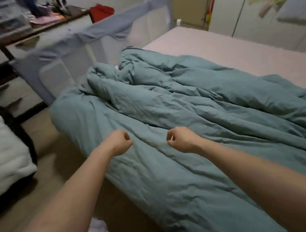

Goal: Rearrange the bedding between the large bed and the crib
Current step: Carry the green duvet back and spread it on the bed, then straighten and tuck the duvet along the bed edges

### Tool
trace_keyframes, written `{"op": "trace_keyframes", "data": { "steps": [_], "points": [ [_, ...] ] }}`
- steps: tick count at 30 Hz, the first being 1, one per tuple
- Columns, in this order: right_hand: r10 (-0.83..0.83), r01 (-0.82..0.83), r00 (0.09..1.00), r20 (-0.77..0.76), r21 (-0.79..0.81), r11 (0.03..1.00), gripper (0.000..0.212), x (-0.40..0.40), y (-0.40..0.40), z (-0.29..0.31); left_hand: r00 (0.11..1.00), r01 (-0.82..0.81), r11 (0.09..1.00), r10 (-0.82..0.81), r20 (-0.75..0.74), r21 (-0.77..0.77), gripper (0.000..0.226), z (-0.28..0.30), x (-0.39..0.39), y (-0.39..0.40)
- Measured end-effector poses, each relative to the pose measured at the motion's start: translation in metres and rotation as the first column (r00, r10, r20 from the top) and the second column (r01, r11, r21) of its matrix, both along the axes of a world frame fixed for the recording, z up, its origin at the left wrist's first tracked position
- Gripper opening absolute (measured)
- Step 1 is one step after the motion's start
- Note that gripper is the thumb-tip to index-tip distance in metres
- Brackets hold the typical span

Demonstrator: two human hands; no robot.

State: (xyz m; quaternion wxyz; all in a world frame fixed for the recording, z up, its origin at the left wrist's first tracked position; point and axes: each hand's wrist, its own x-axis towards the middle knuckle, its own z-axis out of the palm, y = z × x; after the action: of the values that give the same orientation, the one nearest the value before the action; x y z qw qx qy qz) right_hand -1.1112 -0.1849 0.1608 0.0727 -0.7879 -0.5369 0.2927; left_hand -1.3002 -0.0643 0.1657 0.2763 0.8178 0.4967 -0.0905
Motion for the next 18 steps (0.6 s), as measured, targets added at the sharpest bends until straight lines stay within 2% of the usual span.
{"op": "trace_keyframes", "data": {
  "steps": [3,7,12,18],
  "points": [
    [0.038,-0.038,0.999,-0.003,0.002,0.999,0.02,-0.036,0.084,0.009,0.997,-0.045,0.999,0.046,-0.066,0.019,0.032,0.014,-0.066,0.069],
    [0.058,-0.058,0.998,-0.032,0.031,0.998,0.021,-0.078,0.175,0.029,0.987,-0.13,0.99,0.134,-0.09,0.049,0.029,0.034,-0.128,0.142],
    [0.132,-0.132,0.991,-0.003,0.049,0.99,0.022,-0.114,0.265,0.034,0.978,-0.196,0.979,0.2,-0.055,0.06,0.03,0.029,-0.165,0.216],
    [0.192,-0.192,0.981,0.007,0.047,0.98,0.015,-0.143,0.39,0.007,0.955,-0.297,0.955,0.297,-0.011,-0.001,0.049,-0.002,-0.198,0.31]
  ]
}}
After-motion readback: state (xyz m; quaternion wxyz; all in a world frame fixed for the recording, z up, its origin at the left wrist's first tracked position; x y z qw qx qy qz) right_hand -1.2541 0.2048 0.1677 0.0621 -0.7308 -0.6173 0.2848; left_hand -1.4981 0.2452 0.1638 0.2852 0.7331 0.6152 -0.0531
